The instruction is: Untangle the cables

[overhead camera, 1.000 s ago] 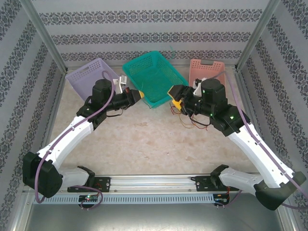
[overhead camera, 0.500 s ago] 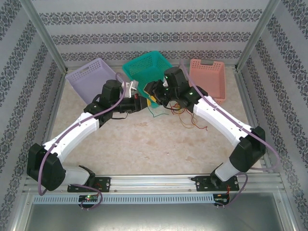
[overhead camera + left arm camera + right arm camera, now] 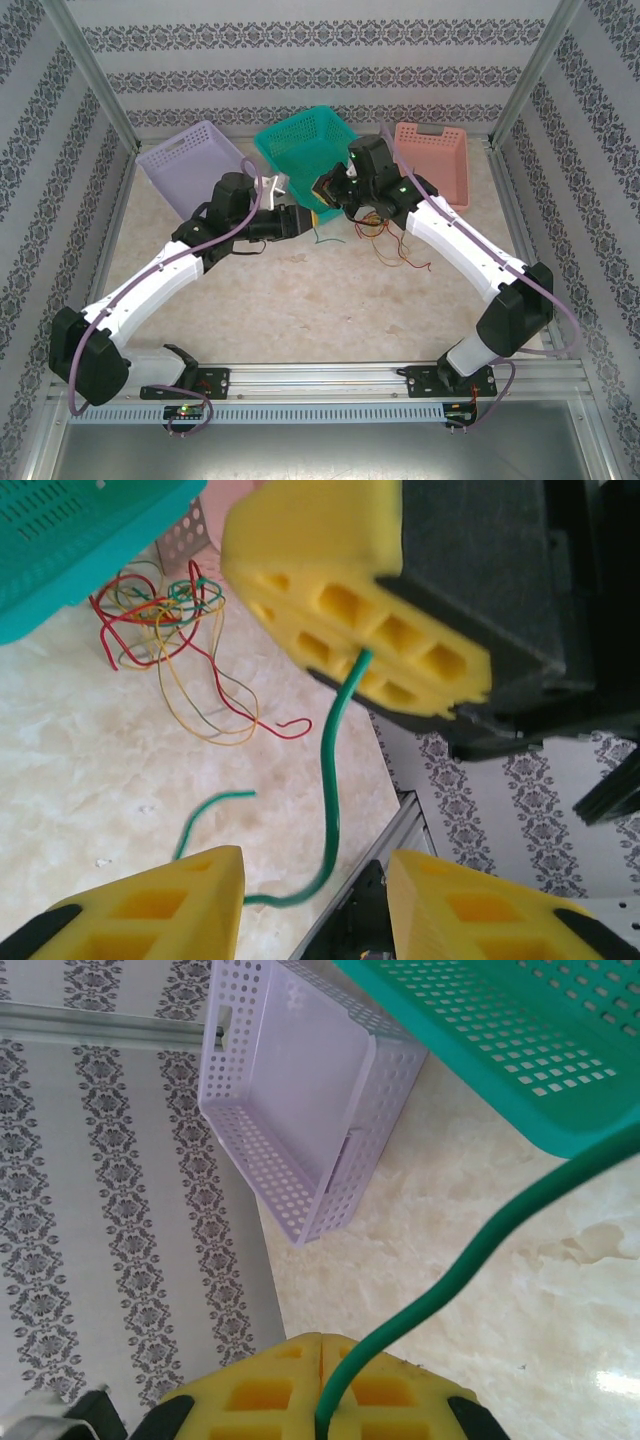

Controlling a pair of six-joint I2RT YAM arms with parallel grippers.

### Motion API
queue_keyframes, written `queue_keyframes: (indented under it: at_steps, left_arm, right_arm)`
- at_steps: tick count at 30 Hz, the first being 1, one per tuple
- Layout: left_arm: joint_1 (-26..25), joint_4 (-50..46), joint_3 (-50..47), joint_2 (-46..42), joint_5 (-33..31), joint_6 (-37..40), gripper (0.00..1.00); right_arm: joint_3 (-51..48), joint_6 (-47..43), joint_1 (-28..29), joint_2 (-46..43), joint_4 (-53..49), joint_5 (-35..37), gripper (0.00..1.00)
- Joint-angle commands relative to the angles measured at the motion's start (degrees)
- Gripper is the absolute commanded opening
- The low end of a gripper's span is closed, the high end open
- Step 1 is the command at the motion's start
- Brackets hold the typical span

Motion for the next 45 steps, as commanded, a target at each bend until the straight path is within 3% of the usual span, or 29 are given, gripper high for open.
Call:
queue_keyframes:
  at_steps: [1, 7, 9, 12, 13, 17, 26, 29, 32, 33, 36, 37, 41, 45]
  left_arm:
    - [-2.10, 3.20, -0.97, -0.07, -0.27, -1.21, 0.46]
    - [-4.20, 0.41, 0.84, 1.82, -1.53, 0.75, 0.43]
    - [-4.41, -1.23, 1.03, 2.24, -2.77, 1.78, 0.31]
    - [-4.45, -2.92, 0.80, 2.16, -4.52, 3.01, 0.02]
    - [-4.41, -3.37, 0.76, 2.05, -4.55, 3.45, 0.00]
    - [-4.42, -4.31, 0.28, 2.24, 0.17, 4.38, 0.00]
    - [-4.65, -10.47, 0.20, 3.40, 12.31, 7.68, 0.00]
    - [-5.34, -14.12, 1.73, 4.72, 15.72, 9.41, 0.00]
    - [-6.42, -18.96, 4.31, 6.08, 15.03, 12.20, 0.00]
    - [-6.43, -19.21, 4.84, 6.26, 14.96, 12.21, 0.01]
    - [-6.46, -19.95, 7.57, 5.48, 11.18, 11.44, 0.34]
    - [-6.19, -20.50, 9.14, 5.09, 9.09, 10.91, 0.39]
    - [-3.58, -17.86, 15.04, 3.03, 3.49, 3.10, 0.50]
    - [0.71, -13.43, 19.13, 2.64, -0.09, -7.42, 0.60]
  right_arm:
    - [-0.78, 0.78, -0.01, -1.48, -1.34, 0.86, 0.00]
    - [-0.51, 1.24, -0.16, -1.40, -2.08, 0.93, 0.00]
    - [-0.42, 1.31, -0.26, -1.62, -2.08, 0.97, 0.00]
    - [-0.46, 0.76, -0.82, -1.97, -2.52, 1.09, 0.00]
    - [-0.55, 0.27, -1.29, -2.19, -2.48, 1.10, 0.00]
    - [-0.36, -6.19, -4.51, -3.29, -1.57, 1.00, 0.00]
    - [5.38, -37.16, -9.43, -3.05, -3.29, -4.15, 0.00]
    - [3.26, -38.65, -11.59, -4.43, -1.46, -5.95, 0.00]
    - [1.81, -37.55, -13.01, -4.68, 2.70, -12.02, 0.00]
    - [2.54, -37.90, -12.95, -4.15, 2.76, -14.17, 0.00]
    - [3.75, -39.92, -12.16, -3.62, 2.45, -17.09, 0.00]
    - [3.80, -40.92, -12.13, -3.64, 2.11, -17.88, 0.00]
    - [2.09, -45.94, -12.07, -4.62, 2.40, -22.88, 0.00]
    - [-1.33, -51.31, -11.90, -5.32, 5.30, -32.73, 0.00]
